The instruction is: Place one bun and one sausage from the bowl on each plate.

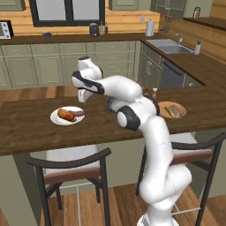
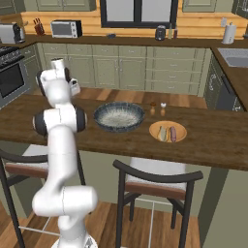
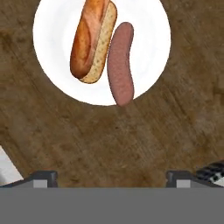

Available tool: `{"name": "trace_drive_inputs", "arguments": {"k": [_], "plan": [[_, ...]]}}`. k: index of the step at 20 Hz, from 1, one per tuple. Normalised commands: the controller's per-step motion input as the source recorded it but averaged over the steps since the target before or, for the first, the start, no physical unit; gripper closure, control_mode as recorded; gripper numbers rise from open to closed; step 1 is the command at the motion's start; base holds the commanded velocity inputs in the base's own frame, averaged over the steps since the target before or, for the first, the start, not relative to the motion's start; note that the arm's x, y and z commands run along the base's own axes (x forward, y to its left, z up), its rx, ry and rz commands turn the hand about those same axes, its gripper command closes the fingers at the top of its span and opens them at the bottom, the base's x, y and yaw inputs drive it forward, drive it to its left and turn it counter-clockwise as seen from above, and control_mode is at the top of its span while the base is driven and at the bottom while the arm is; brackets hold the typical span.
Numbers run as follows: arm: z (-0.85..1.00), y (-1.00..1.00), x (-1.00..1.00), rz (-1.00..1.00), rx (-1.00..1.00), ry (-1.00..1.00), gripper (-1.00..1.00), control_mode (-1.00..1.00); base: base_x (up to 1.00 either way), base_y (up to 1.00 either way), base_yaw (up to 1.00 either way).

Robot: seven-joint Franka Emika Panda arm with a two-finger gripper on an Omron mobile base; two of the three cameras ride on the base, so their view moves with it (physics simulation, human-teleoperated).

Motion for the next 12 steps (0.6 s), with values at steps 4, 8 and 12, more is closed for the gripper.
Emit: {"name": "trace_drive_inputs", "arguments": {"k": [4, 8, 12], "plan": [[0.00, -0.75, -1.00, -0.19, 0.00, -0.17, -1.00, -1.00, 0.00, 0.00, 0.00], [0.23, -0.51, -1.00, -0.32, 0.01, -0.17, -1.00, -1.00, 0.00, 0.00, 0.00], [0.83, -0.59, -0.84, -0.37, 0.10, -0.07, -1.00, -1.00, 0.00, 0.00, 0.00]]}}
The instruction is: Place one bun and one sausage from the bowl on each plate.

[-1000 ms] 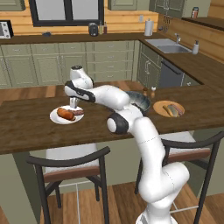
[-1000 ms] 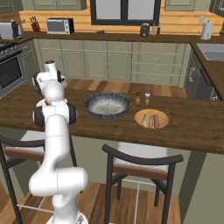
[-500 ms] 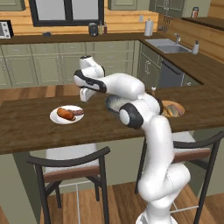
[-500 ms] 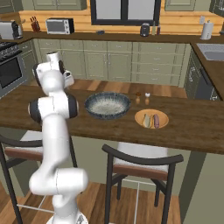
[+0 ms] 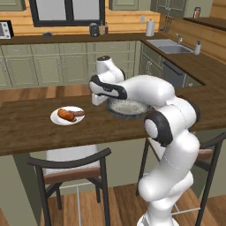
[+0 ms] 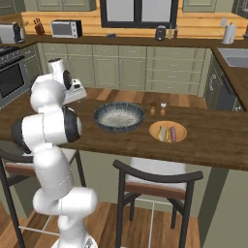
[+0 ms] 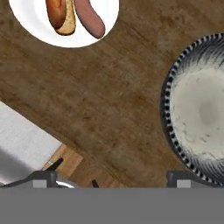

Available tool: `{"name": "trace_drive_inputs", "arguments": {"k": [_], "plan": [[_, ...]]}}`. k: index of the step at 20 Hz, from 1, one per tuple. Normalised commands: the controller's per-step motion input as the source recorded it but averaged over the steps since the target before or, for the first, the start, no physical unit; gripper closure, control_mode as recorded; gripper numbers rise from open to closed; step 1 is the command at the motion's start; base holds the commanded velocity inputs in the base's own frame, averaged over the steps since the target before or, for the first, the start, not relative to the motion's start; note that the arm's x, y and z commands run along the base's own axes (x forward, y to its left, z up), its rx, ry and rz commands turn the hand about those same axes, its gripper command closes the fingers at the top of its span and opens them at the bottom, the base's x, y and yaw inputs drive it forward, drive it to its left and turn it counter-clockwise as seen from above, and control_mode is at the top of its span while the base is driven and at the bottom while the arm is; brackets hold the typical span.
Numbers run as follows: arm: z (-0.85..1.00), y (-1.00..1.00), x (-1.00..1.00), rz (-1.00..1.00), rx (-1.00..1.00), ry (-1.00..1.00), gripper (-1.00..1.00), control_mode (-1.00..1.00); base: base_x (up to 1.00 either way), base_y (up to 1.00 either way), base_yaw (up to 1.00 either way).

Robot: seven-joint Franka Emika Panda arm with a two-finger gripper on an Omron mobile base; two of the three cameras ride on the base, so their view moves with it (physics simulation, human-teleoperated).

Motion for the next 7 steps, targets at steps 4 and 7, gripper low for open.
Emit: {"name": "trace_drive_inputs", "arguments": {"k": [4, 7], "plan": [[0.94, -0.74, -0.73, -0.34, 0.12, -0.01, -1.00, -1.00, 0.00, 0.00, 0.00], [0.77, -0.83, -0.84, -0.30, 0.14, 0.00, -1.00, -1.00, 0.00, 0.00, 0.00]]}}
